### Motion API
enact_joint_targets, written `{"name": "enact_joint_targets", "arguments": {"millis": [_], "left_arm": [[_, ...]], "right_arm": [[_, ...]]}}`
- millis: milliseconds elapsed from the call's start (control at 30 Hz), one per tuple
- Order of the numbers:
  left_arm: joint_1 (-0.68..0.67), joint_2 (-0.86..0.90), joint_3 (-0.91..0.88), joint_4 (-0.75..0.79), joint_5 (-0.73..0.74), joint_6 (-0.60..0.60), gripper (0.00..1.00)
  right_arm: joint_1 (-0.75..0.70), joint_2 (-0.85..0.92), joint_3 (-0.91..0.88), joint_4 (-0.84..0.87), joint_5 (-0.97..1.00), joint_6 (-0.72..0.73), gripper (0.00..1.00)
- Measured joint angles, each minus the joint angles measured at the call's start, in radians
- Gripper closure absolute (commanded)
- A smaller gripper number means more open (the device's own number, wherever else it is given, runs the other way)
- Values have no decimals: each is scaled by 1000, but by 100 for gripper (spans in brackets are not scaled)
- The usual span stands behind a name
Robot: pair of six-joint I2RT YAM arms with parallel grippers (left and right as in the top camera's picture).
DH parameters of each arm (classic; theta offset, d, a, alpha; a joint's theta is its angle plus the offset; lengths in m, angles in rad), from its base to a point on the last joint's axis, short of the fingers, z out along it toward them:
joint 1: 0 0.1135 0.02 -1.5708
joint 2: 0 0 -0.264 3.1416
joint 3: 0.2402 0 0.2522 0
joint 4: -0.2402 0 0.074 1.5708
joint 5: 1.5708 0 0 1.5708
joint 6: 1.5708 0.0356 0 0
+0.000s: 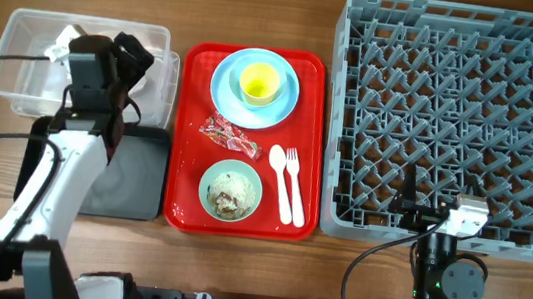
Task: Sort waste into correct bins and load items into the dishwasher rack
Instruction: 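Grasp the white tissue and drop it into the clear bin, then move the left gripper over the red strawberry cake wrapper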
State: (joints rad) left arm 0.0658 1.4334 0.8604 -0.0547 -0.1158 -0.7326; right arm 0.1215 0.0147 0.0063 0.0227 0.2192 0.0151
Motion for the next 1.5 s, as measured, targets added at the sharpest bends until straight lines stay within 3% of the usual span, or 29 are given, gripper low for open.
{"name": "enact_joint_targets", "arguments": {"millis": [133,167,333,533,700,967,1500], "left_arm": [[-12,-89,59,-154,92,15,49],[-23,-127,76,-204,123,23,50],[-144,-244,110,-433,198,20,46],[-365,-158,111,-603,158,14,41],[-463,-12,111,-583,95,-2,41],[-473,193,111,-505,60,-21,37],[-475,264,110,-440,69,-29,37]], "right_arm": [[0,0,0,0,0,0,0],[0,0,0,0,0,0,0],[0,0,0,0,0,0,0],[0,0,0,0,0,0,0],[0,0,0,0,0,0,0],[0,0,0,0,0,0,0],[0,0,0,0,0,0,0]]}}
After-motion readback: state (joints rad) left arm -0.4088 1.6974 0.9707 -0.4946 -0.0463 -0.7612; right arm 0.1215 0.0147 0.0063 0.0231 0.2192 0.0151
